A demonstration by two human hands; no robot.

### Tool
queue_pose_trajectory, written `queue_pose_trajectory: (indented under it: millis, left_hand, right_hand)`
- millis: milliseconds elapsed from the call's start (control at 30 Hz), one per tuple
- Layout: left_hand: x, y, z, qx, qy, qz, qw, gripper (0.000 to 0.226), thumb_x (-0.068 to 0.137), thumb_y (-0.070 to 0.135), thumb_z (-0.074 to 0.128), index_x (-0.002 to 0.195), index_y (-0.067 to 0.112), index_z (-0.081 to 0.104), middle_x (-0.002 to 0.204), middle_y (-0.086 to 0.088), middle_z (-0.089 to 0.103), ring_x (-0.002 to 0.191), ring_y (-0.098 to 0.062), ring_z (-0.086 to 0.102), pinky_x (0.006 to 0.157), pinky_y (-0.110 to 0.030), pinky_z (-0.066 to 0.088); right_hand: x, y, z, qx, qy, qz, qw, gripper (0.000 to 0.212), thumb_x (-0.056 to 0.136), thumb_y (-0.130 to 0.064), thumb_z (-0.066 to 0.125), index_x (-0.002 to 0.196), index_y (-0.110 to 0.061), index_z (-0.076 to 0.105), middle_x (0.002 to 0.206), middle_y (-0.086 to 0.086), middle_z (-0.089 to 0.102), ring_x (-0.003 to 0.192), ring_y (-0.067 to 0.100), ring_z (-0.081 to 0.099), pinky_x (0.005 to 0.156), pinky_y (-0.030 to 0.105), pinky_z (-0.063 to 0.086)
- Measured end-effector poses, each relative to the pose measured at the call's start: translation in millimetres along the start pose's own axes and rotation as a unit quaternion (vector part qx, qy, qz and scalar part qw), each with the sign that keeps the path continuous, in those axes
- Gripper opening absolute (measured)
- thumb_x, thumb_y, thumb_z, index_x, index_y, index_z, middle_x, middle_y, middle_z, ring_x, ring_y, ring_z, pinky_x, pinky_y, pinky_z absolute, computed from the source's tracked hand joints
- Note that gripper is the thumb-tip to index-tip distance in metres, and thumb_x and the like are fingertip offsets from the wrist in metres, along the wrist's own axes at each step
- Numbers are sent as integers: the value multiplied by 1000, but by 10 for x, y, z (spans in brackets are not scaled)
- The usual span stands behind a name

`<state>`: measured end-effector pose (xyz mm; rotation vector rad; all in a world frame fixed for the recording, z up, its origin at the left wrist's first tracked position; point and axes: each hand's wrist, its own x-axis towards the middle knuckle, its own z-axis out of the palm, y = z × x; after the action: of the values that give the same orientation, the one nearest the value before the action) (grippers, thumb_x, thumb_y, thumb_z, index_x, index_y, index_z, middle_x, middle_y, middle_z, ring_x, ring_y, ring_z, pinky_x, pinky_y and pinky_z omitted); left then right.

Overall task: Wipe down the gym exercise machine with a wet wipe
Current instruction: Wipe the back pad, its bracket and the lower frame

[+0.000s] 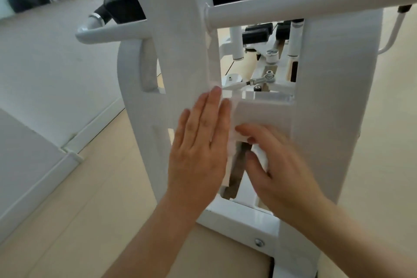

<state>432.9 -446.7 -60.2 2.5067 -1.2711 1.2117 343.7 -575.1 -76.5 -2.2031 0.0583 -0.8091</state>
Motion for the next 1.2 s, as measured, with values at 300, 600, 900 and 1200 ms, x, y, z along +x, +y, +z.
queue_pose_trajectory:
  millis: [300,600,900,1200]
  left_hand:
    - [21,-52,-193,-310,113,-318,889,32,82,19,74,90,43,55,101,15,53,97,-13,51,81,-25,46]
    - [-43,-76,-328,-205,82,-139,965,12,86,0,59,92,5,69,90,-4,59,77,-9,55,75,-14,45]
    - [517,-106,-144,-309,143,-273,900,27,84,25,72,99,21,49,96,4,49,79,-2,48,71,-12,39]
    - [79,45,0,-345,92,-338,871,33,71,44,70,88,32,43,95,12,43,86,1,48,74,-9,39]
  right_hand:
    - [259,-214,318,217,0,129,968,16,88,-16,67,88,-29,60,80,-10,63,75,8,59,67,22,50]
    - [408,-223,365,265,48,138,953,14,85,-22,71,74,-25,63,68,-13,63,63,6,58,59,15,45]
    - [343,-257,441,96,112,-11,989,58,88,-5,51,145,-13,40,148,3,39,131,16,43,103,27,43]
    - [-32,-150,639,33,91,1,995,75,69,2,47,143,-7,35,144,8,40,131,20,41,93,44,54]
